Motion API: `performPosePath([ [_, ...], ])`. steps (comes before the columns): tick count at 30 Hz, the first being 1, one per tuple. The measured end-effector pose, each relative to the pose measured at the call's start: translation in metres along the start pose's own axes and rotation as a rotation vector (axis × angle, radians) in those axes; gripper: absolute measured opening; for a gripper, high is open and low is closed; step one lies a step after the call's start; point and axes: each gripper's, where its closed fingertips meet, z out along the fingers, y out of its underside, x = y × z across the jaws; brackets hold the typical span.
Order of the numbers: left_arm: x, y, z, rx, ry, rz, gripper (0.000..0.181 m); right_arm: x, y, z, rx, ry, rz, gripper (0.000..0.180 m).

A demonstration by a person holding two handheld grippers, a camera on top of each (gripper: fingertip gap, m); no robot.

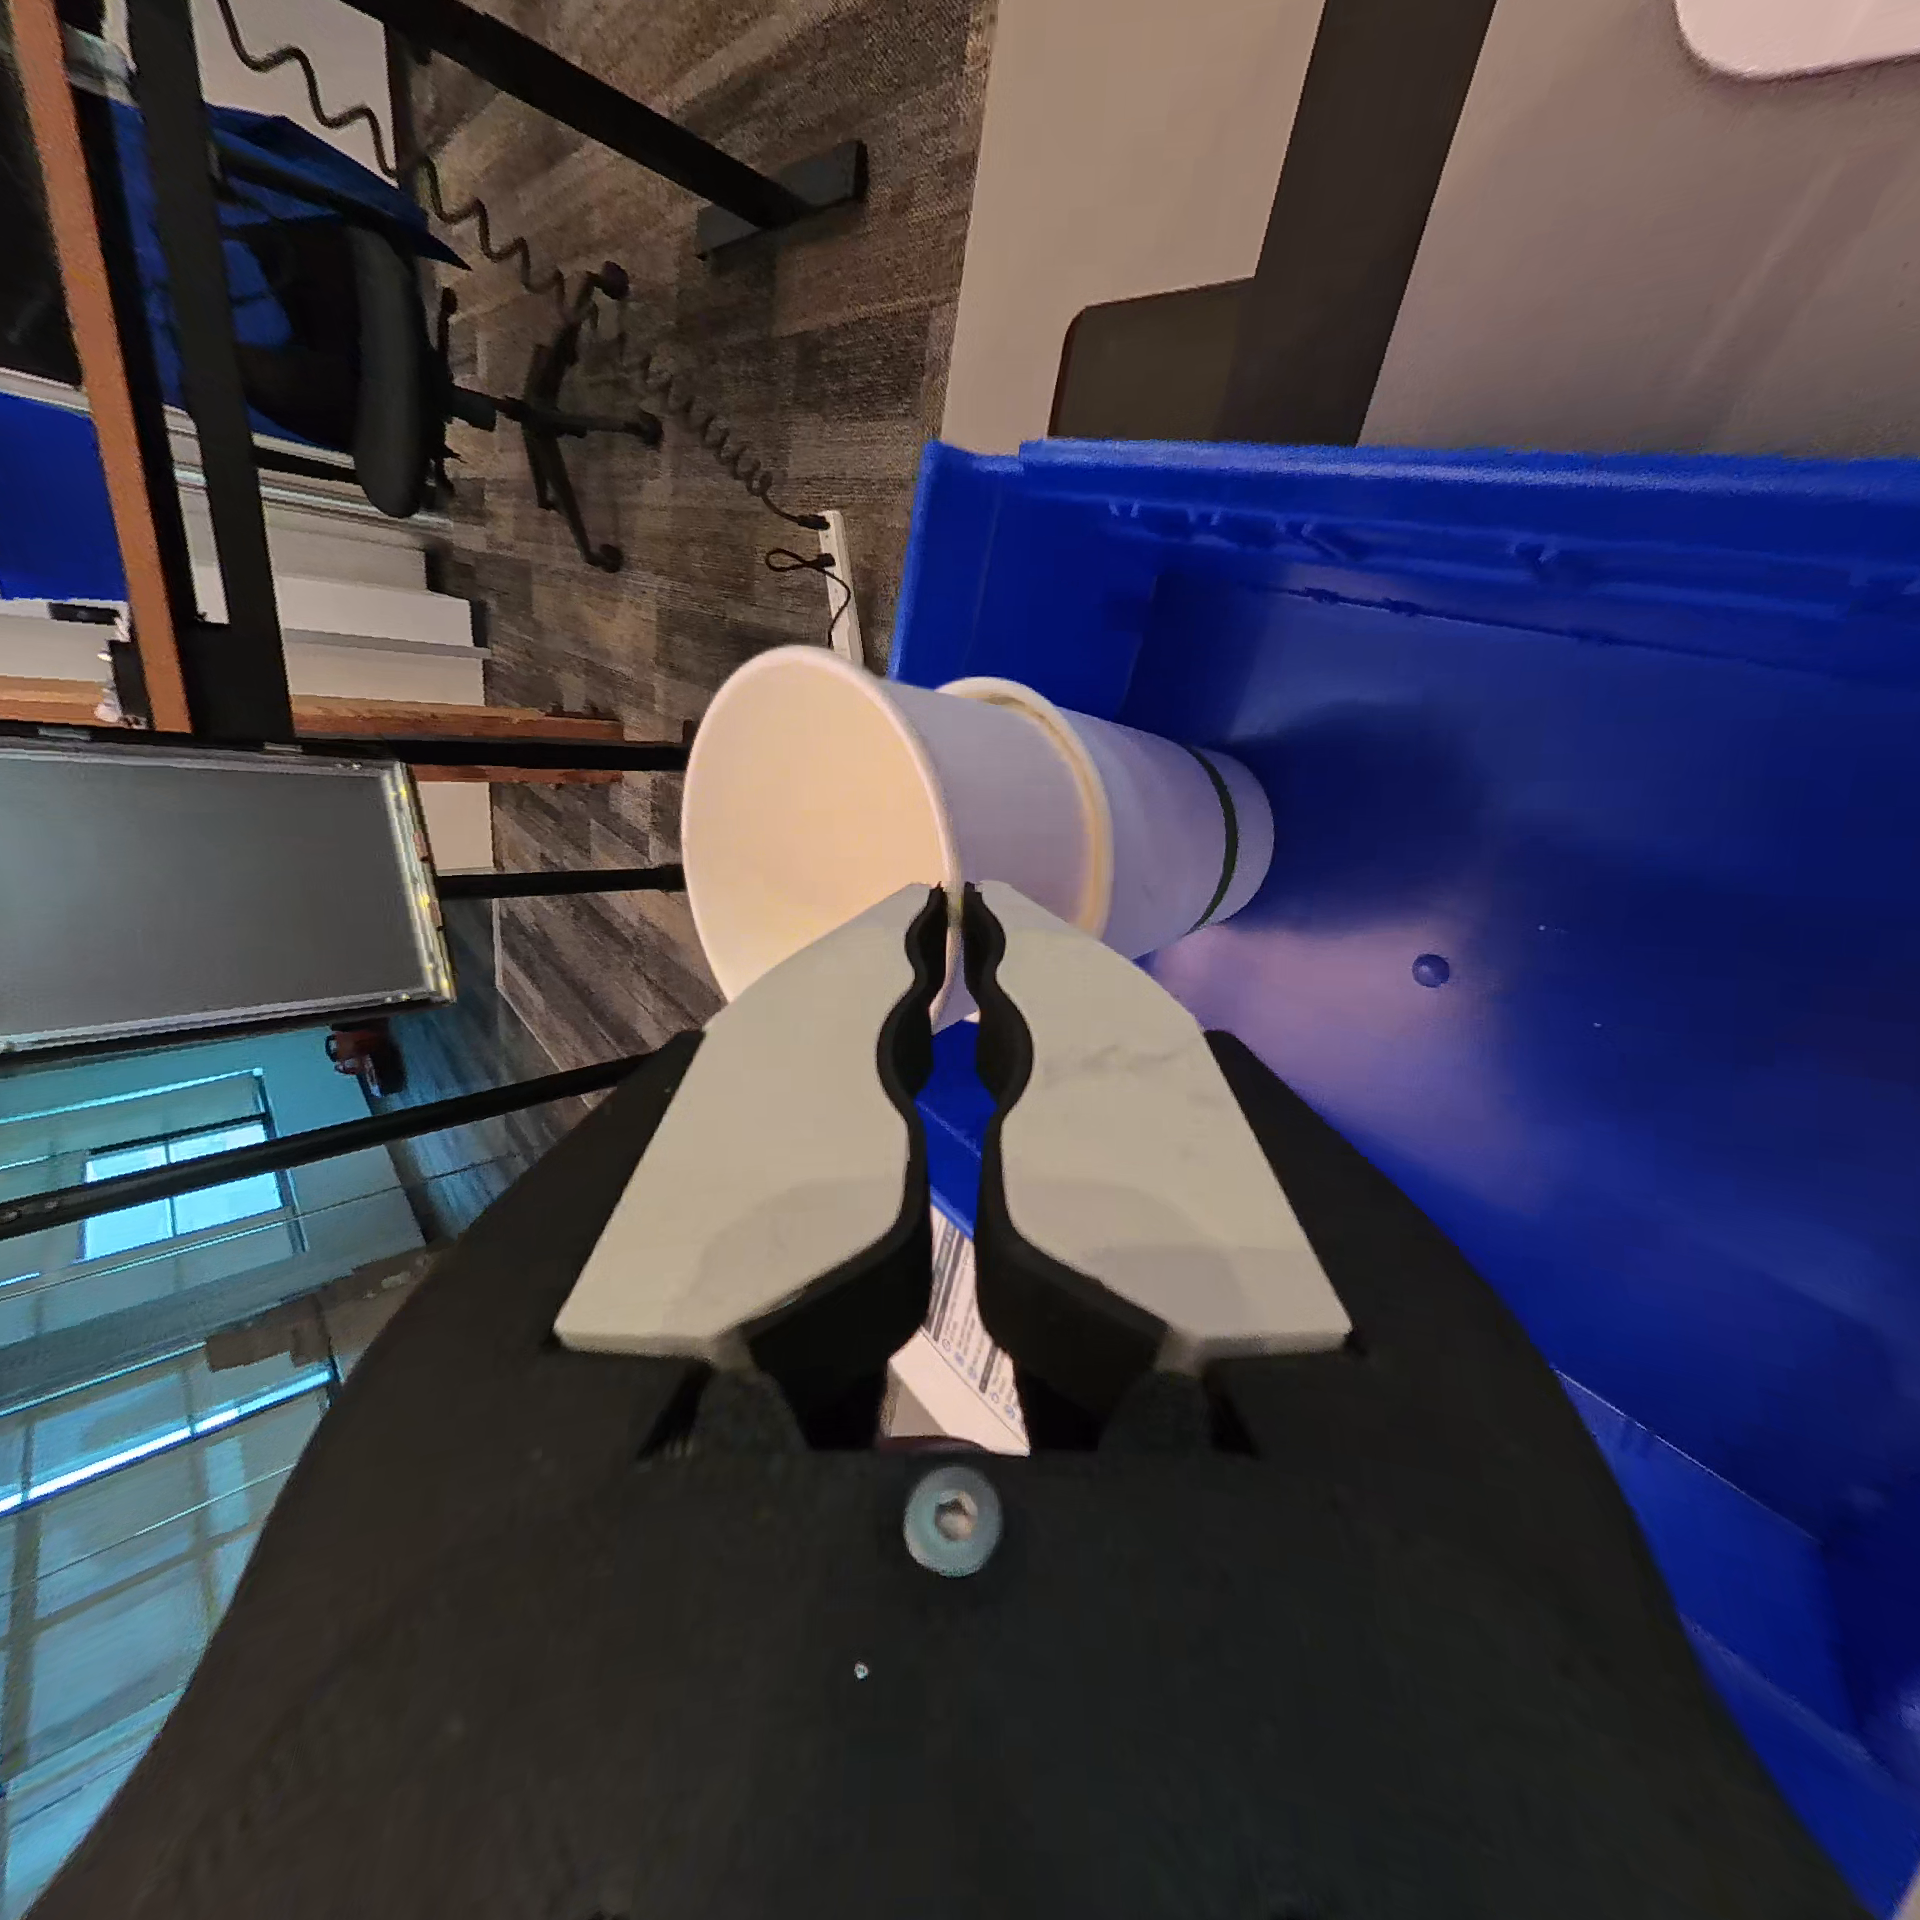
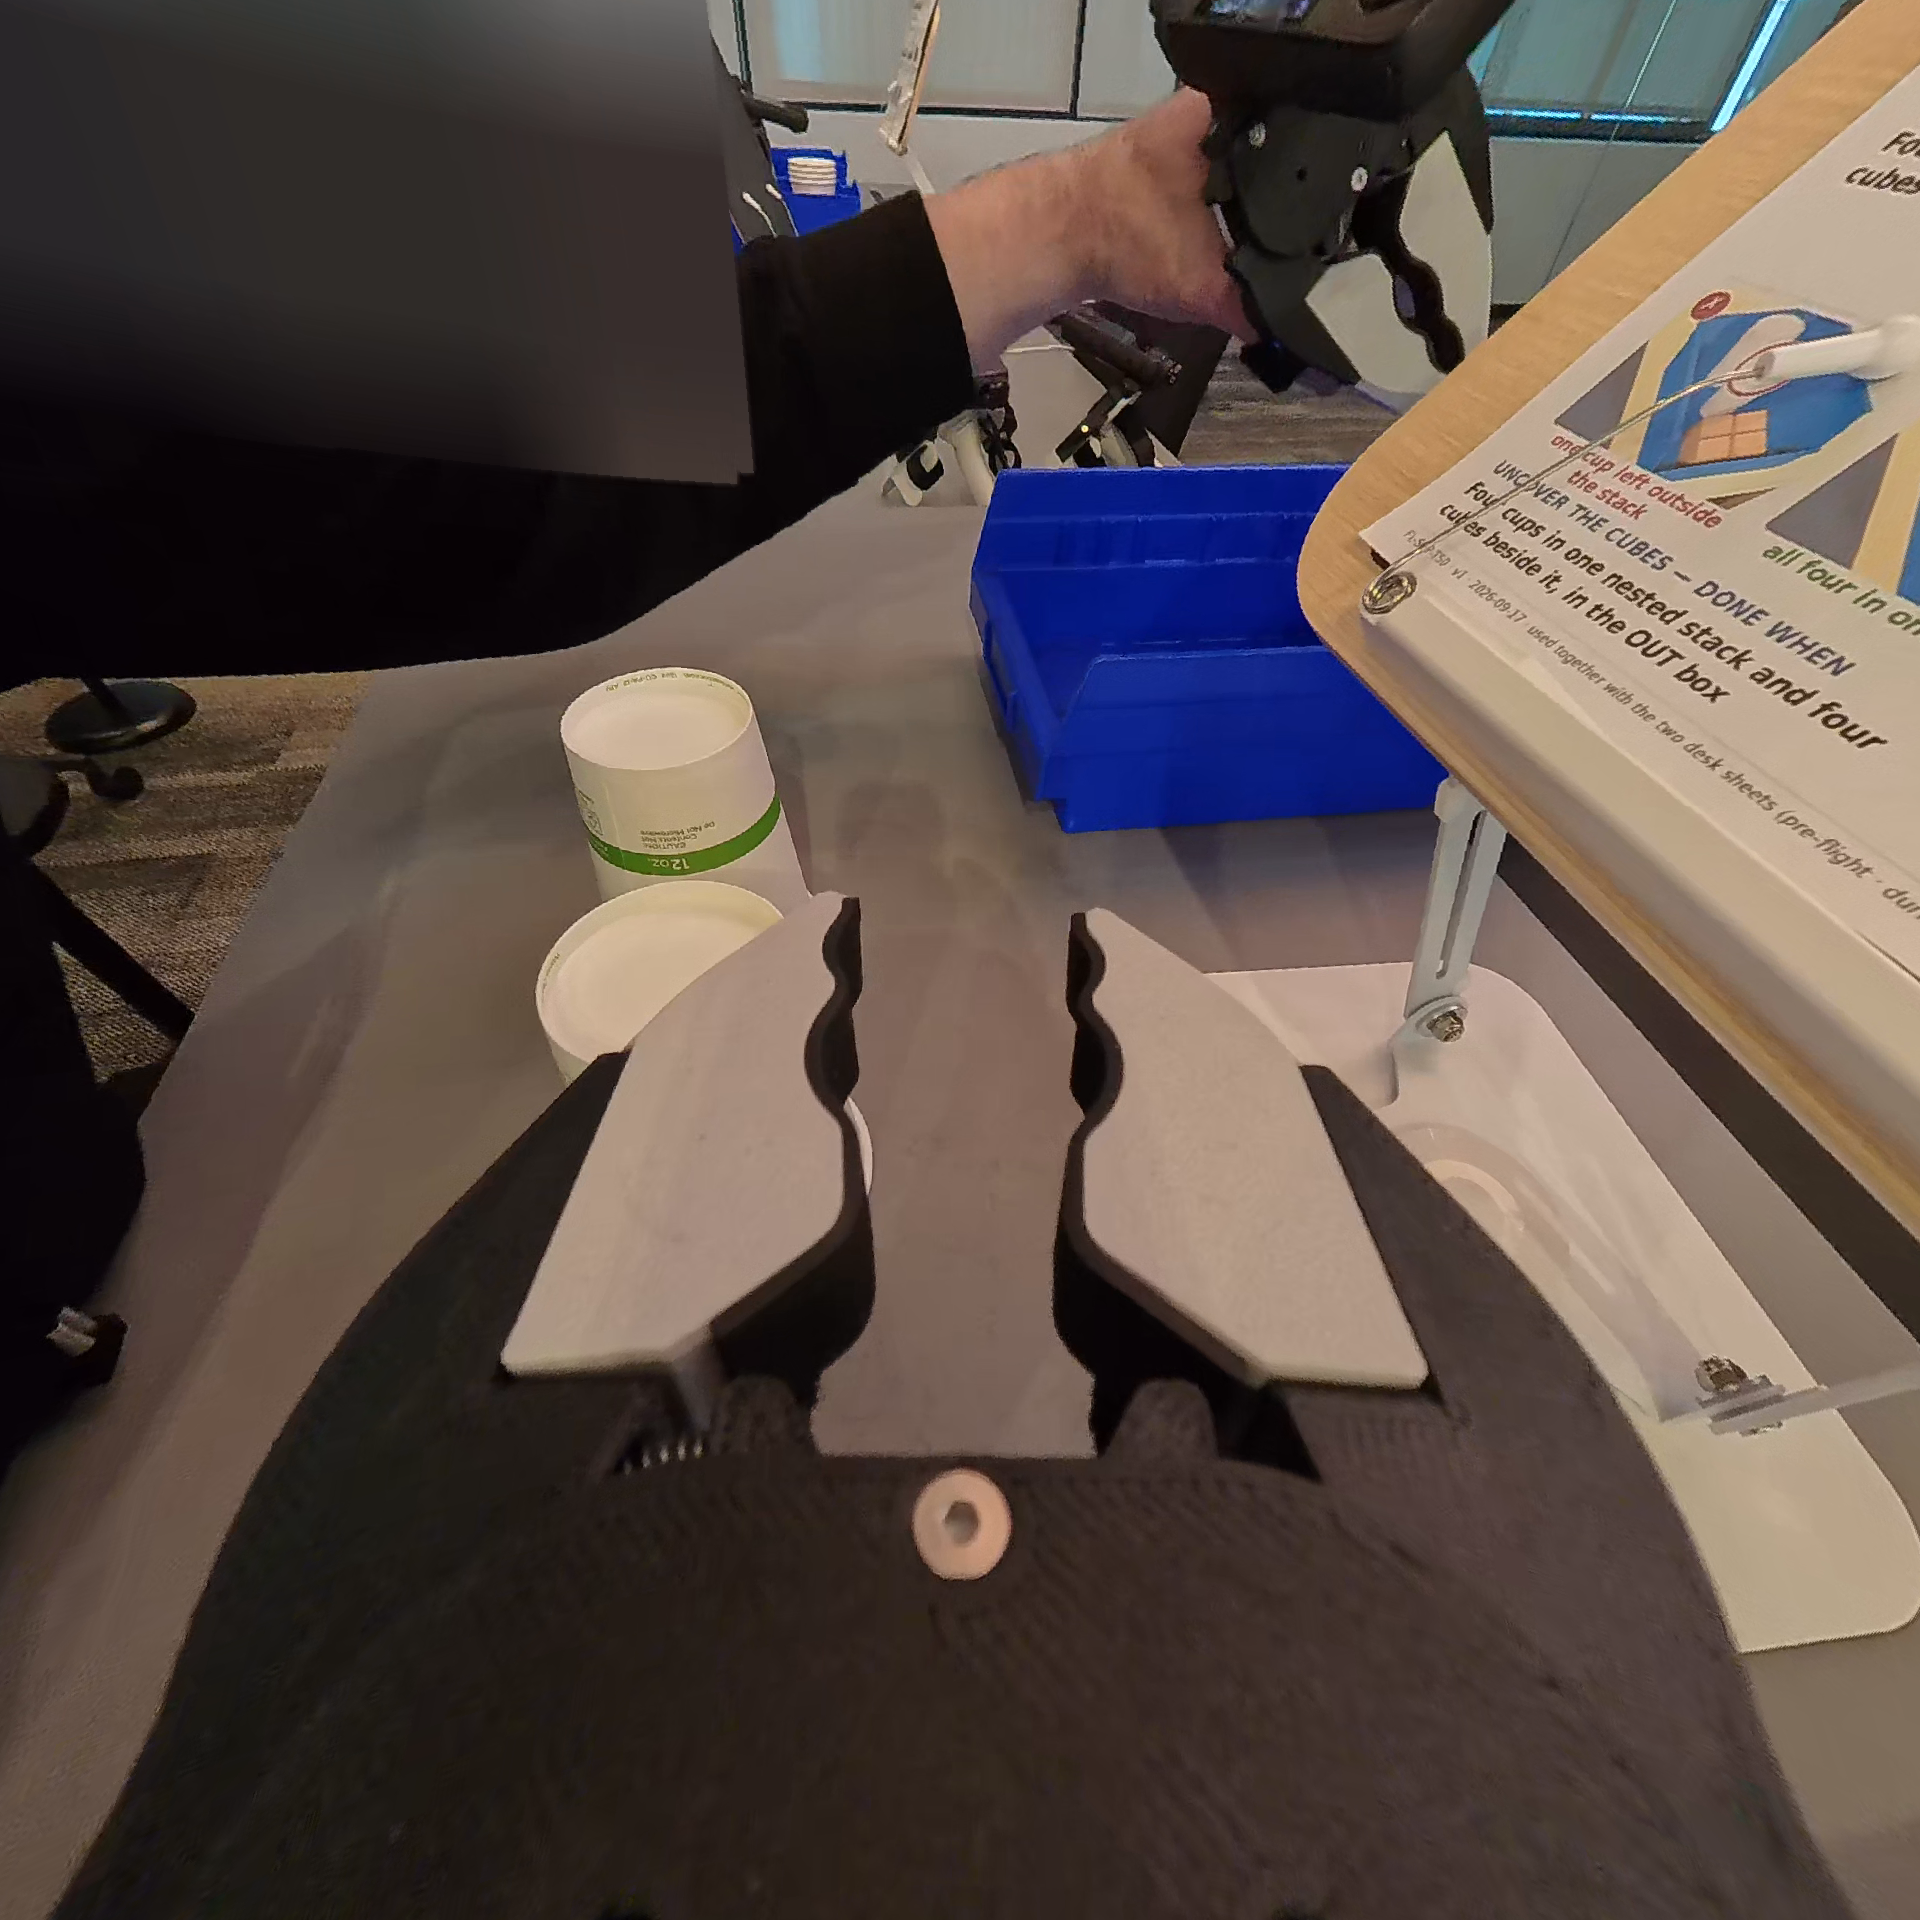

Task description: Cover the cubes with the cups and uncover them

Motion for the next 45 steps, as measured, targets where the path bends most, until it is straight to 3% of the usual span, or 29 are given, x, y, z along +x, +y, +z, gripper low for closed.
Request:
performPosePath([
  [1, -0.002, -0.003, -0.004, 0.007, -0.007, -0.004, 0.003, 0.000, 0.000, 0.000, 0.001, -0.001, 0.002, 0.038],
  [11, -0.022, -0.009, -0.039, 0.003, -0.132, -0.004, 0.003, 0.000, -0.007, -0.005, 0.020, 0.016, -0.013, 0.041],
  [18, -0.036, -0.021, -0.111, 0.110, -0.287, -0.095, 0.003, -0.001, -0.022, -0.009, 0.079, 0.026, -0.009, 0.050],
  [26, 0.003, -0.098, -0.214, 0.482, -0.345, -0.213, 0.003, -0.010, -0.066, -0.004, 0.236, -0.006, 0.027, 0.070],
  [30, 0.031, -0.151, -0.250, 0.687, -0.287, -0.273, 0.003, -0.003, -0.093, 0.001, 0.313, 0.035, 0.033, 0.097],
  [32, 0.046, -0.173, -0.261, 0.788, -0.228, -0.315, 0.003, 0.003, -0.105, 0.002, 0.345, 0.061, 0.031, 0.109],
  [38, 0.076, -0.216, -0.288, 1.061, -0.117, -0.407, 0.003, 0.027, -0.133, -0.005, 0.480, 0.050, 0.175, 0.120],
  [45, 0.089, -0.238, -0.293, 1.142, -0.061, -0.418, 0.002, 0.037, -0.152, -0.015, 0.647, -0.113, 0.353, 0.119],
])
